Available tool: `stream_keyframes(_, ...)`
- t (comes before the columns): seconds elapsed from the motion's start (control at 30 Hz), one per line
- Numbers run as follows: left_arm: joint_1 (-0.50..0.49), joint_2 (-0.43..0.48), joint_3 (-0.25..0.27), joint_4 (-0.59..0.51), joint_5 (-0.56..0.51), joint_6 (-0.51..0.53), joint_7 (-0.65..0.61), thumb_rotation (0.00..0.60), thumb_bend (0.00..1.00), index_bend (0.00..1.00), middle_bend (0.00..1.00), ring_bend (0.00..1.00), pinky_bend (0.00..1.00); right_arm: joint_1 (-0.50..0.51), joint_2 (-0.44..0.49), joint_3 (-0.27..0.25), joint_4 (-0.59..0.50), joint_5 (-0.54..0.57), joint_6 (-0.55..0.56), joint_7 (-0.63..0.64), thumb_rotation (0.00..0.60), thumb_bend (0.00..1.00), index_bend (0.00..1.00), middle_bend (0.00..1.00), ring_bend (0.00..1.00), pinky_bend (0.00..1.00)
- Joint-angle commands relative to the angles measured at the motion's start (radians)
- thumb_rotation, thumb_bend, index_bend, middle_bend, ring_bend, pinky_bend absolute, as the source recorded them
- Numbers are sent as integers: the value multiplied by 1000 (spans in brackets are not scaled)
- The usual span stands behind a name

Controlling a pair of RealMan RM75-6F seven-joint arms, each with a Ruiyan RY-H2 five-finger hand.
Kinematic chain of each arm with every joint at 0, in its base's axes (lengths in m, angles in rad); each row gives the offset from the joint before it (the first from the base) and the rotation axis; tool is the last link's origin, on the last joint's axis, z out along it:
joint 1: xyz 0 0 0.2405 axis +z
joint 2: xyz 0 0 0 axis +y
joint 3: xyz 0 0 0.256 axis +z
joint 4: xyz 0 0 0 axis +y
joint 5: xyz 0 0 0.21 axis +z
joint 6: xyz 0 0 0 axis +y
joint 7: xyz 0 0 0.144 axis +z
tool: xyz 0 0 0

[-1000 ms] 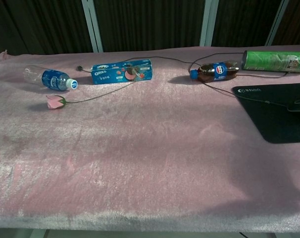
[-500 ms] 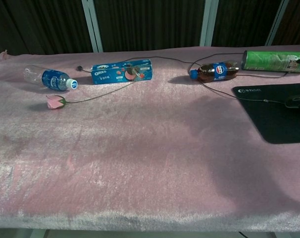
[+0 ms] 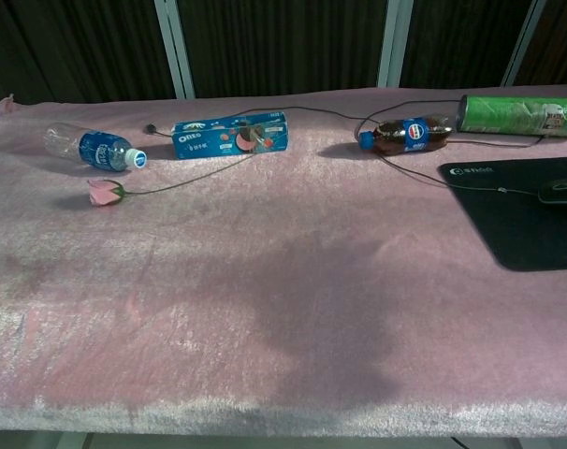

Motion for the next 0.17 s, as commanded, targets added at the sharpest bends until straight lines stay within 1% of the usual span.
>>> stream_keyframes(0.03, 0, -1, 1, 0, 1, -2, 4, 600, 352, 218, 144, 101, 428, -49, 57, -19, -75, 24, 26, -41, 600, 224, 0, 0, 0, 95)
stream_keyframes(0.17, 0, -2, 0, 1, 2, 0, 5, 600, 352, 217, 143, 101, 428, -59, 54, -13, -66, 8, 38, -30, 600, 224, 0, 0, 0, 99)
